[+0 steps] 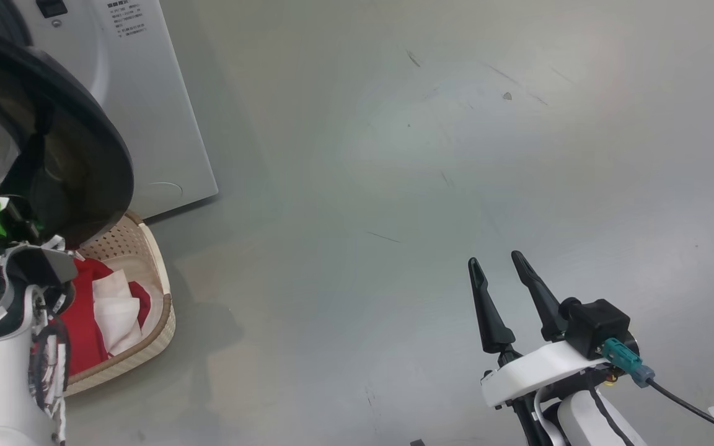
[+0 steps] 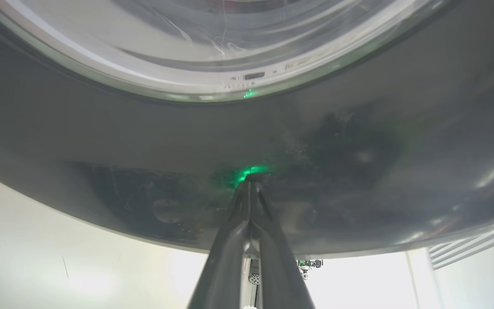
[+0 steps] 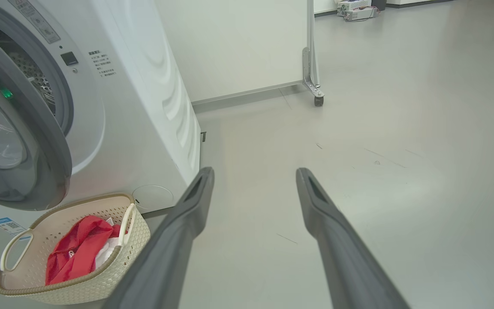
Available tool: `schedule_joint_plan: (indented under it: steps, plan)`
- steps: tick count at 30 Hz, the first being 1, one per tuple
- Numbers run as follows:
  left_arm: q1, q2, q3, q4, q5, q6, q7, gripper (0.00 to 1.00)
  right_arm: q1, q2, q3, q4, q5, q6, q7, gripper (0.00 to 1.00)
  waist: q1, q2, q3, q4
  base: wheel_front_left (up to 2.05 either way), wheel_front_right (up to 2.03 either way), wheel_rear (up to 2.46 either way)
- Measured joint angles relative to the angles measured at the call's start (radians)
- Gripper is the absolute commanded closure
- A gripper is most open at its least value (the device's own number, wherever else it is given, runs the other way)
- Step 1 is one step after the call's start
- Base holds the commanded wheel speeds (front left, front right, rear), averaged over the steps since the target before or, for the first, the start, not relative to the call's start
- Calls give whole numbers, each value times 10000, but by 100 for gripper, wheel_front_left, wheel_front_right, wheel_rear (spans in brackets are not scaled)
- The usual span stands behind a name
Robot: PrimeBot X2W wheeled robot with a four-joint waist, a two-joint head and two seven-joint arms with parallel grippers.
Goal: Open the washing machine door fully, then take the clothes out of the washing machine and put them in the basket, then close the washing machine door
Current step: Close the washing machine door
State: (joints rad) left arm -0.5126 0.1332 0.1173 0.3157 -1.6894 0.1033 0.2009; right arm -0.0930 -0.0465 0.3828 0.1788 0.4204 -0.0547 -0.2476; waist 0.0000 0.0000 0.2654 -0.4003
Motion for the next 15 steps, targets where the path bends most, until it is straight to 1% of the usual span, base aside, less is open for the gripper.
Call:
schedule_joint_plan:
  steps: [2,3,5,7,11,15]
  plan:
    - [0,-23,-92,100,86,-86,2,100,1,2,-63,-10,0,-10,0,0,0,0,-12,19,0,0,0]
    - [0,-77,-234,263,307,-217,4,100,3,-2,-123,-67,0,-10,0,0,0,0,-45,75,0,0,0]
    - [1,-107,-288,337,353,-268,6,100,3,-2,-157,-105,0,-10,0,0,0,0,-64,109,0,0,0]
    - [7,-134,-445,477,391,-416,27,100,3,0,-228,-128,-2,-10,0,0,0,0,-111,193,0,0,0]
    - [68,-142,-863,688,616,-769,186,100,4,0,-380,-148,-98,-8,0,0,0,0,-234,414,0,0,0]
    - [402,-69,-1325,825,1231,-1206,268,100,5,-2,-510,-155,-219,8,0,0,0,0,-404,687,0,0,0]
